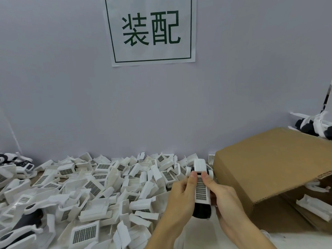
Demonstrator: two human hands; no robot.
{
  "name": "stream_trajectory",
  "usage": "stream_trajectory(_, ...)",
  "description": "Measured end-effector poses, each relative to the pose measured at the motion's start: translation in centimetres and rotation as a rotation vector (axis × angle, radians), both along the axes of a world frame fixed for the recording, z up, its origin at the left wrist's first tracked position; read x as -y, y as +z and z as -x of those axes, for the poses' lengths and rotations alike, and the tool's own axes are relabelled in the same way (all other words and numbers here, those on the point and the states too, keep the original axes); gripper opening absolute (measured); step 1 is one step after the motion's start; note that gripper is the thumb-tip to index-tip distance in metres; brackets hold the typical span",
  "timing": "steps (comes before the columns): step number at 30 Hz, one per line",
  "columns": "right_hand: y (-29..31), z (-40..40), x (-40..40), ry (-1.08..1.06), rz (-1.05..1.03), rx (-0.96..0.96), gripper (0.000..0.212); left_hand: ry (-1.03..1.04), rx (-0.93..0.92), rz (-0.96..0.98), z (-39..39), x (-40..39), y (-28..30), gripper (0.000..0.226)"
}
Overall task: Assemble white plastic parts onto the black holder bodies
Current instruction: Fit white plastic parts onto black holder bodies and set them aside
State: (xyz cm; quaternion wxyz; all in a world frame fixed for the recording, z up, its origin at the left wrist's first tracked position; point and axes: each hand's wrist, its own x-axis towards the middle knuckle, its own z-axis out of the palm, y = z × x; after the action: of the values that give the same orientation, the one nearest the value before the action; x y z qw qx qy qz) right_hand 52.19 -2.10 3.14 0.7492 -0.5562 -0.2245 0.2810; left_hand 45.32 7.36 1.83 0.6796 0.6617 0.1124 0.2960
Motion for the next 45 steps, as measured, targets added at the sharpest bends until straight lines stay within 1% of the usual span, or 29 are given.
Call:
stream_trajectory(3,-0.1,0.0,0.0,-0.014,0.026,0.026,0.045,0.005,0.003,0.017,-0.2,-0.1,-0.2,0.05)
stream_trajectory(8,-0.2,0.2,-0.1,-0.011,0.02,0.042,0.04,0.023,-0.004,0.049,-0.6,0.0,-0.4,0.051)
stream_trajectory(12,-0.2,0.3,-0.2,0.052,0.058,0.048,0.042,0.086,-0.024,0.132,-0.6,0.0,-0.6,0.059)
stream_trajectory(14,-0.3,0.3,-0.2,0.057,0.096,0.078,0.044,0.104,-0.029,0.149,-0.7,-0.1,-0.8,0.057)
stream_trajectory(16,-0.4,0.3,-0.3,0.029,0.102,0.1,0.043,0.095,-0.022,0.163,-0.7,0.0,-0.7,0.047)
stream_trajectory(18,-0.5,0.2,-0.4,-0.006,0.077,0.102,0.036,0.077,-0.029,0.193,-0.7,0.0,-0.5,0.035)
stream_trajectory(21,-0.6,0.0,-0.3,-0.054,0.018,0.076,0.03,0.037,-0.033,0.19,-0.5,0.0,-0.2,0.028)
stream_trajectory(25,-0.6,-0.2,-0.3,-0.061,-0.019,0.035,0.036,0.023,-0.022,0.139,-0.4,0.0,-0.4,0.029)
stream_trajectory(30,-0.6,-0.5,-0.3,-0.12,-0.001,0.113,0.034,0.026,-0.002,0.096,-0.4,0.2,-0.2,0.035)
stream_trajectory(33,-0.7,-0.7,-0.4,-0.124,0.003,0.151,0.037,0.025,0.013,0.103,-0.4,0.3,0.0,0.04)
stream_trajectory(36,-0.9,-0.8,-0.4,-0.079,0.003,0.116,0.04,0.02,-0.006,0.149,-0.3,0.2,-0.1,0.034)
stream_trajectory(41,-1.1,-1.2,-0.2,0.022,-0.029,0.033,0.033,-0.022,-0.027,0.297,-0.3,0.0,0.1,0.03)
stream_trajectory(43,-1.1,-1.4,0.0,0.048,-0.033,0.034,0.026,-0.063,-0.02,0.3,-0.2,-0.1,0.1,0.029)
stream_trajectory(45,-1.2,-1.6,0.0,0.04,-0.021,0.059,0.02,-0.09,-0.018,0.259,-0.1,-0.3,0.0,0.027)
